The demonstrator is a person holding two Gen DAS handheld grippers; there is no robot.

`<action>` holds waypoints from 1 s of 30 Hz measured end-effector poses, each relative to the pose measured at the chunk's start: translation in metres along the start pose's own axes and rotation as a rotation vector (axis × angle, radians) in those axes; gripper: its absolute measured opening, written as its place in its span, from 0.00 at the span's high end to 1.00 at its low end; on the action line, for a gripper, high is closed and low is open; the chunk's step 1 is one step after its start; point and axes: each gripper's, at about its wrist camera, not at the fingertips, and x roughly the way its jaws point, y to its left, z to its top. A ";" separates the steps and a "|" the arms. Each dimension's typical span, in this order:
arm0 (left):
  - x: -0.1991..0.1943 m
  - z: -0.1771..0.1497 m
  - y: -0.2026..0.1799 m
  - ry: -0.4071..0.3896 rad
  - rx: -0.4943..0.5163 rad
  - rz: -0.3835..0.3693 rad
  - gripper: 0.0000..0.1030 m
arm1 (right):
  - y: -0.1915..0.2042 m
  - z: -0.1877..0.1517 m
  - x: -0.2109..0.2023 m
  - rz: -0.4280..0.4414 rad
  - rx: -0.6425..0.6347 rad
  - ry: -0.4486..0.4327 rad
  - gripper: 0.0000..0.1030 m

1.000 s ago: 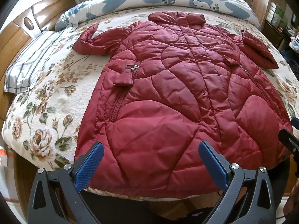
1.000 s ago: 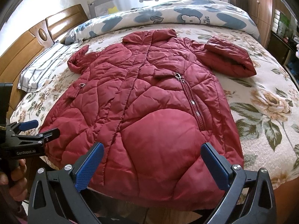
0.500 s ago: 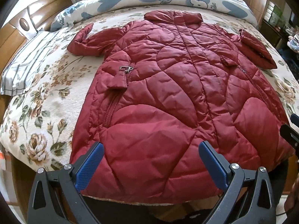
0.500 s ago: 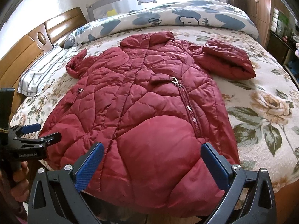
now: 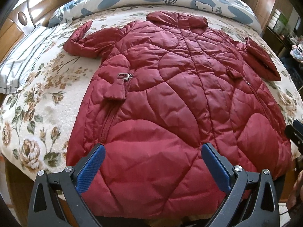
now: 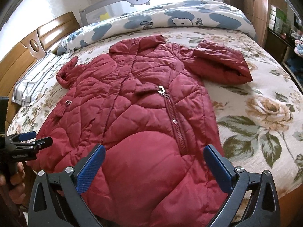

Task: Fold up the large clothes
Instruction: 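Move the right tool to the coat's sleeve and grasp its cuff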

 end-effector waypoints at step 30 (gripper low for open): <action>0.037 0.074 0.004 -0.008 -0.060 -0.040 0.01 | -0.147 0.156 0.118 -0.324 -0.017 -0.013 0.01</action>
